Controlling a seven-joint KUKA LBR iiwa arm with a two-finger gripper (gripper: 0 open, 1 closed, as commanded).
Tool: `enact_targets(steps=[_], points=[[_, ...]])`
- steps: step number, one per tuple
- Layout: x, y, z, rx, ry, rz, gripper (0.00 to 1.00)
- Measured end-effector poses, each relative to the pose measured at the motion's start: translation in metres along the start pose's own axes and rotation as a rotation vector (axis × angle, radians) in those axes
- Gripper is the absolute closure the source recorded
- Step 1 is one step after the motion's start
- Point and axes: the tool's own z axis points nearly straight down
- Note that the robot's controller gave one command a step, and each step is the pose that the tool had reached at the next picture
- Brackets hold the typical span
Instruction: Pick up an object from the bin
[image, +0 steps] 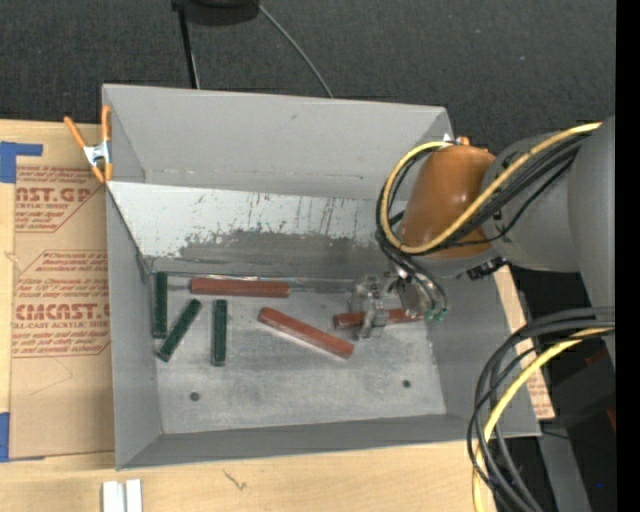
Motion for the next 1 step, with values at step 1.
enact_targets(steps=[1], points=[[0.0024, -0.0079, -0.1600, 0.000, -0.004, 0.067, 1.00]])
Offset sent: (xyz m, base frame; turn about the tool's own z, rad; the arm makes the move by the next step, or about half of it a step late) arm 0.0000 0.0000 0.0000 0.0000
